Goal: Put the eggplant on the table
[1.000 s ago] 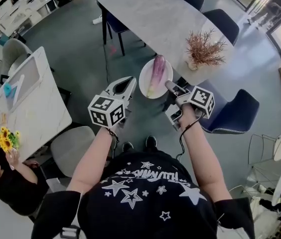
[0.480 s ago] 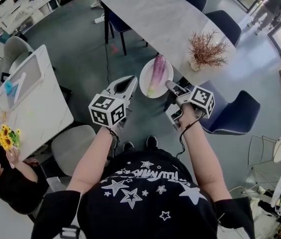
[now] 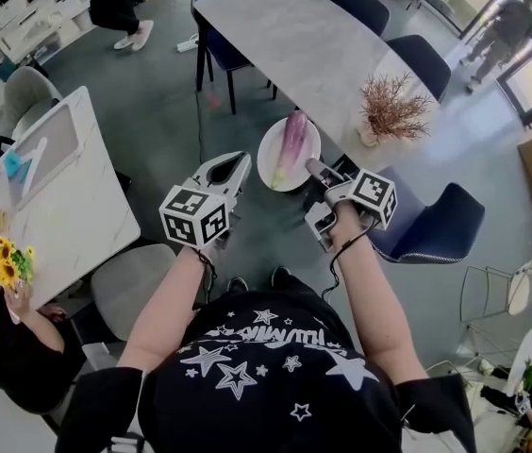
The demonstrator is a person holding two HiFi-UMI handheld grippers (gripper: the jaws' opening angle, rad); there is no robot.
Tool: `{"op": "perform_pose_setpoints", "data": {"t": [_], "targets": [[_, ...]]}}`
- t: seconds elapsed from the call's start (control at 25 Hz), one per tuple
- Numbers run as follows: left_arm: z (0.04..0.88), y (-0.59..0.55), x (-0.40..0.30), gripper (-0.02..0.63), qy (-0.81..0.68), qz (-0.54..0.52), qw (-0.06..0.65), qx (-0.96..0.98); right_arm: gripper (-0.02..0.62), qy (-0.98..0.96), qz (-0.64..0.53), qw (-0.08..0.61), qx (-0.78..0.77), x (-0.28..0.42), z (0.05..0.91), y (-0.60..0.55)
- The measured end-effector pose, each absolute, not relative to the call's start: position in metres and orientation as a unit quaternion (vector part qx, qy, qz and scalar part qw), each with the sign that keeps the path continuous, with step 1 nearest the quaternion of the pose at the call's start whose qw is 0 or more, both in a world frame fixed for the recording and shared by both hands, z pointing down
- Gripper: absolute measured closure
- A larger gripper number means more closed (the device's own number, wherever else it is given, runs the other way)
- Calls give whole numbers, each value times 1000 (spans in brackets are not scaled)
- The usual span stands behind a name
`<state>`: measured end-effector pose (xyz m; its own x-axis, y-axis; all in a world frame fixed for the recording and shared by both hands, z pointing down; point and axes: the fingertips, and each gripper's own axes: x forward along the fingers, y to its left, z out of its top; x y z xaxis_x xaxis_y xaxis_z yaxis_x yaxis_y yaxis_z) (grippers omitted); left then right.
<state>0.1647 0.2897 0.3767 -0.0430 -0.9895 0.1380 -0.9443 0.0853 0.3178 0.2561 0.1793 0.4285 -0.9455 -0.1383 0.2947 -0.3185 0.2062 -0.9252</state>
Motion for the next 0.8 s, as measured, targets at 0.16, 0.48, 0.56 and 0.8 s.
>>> {"op": "perform_pose_setpoints", "data": {"t": [0.16,0.48,0.56,0.8], "targets": [[368,295,169,598,-710,-71,156,683,569,-772,614,68,149,255,423,185],[372,305,155,598,-713,-64,157,680,569,-771,613,64,158,256,419,190],[374,306,153,598,-712,-63,158,681,569,-771,614,62,160,255,420,188],[379,299,155,598,-707,-57,158,687,569,-761,626,50,163,251,430,175]]}}
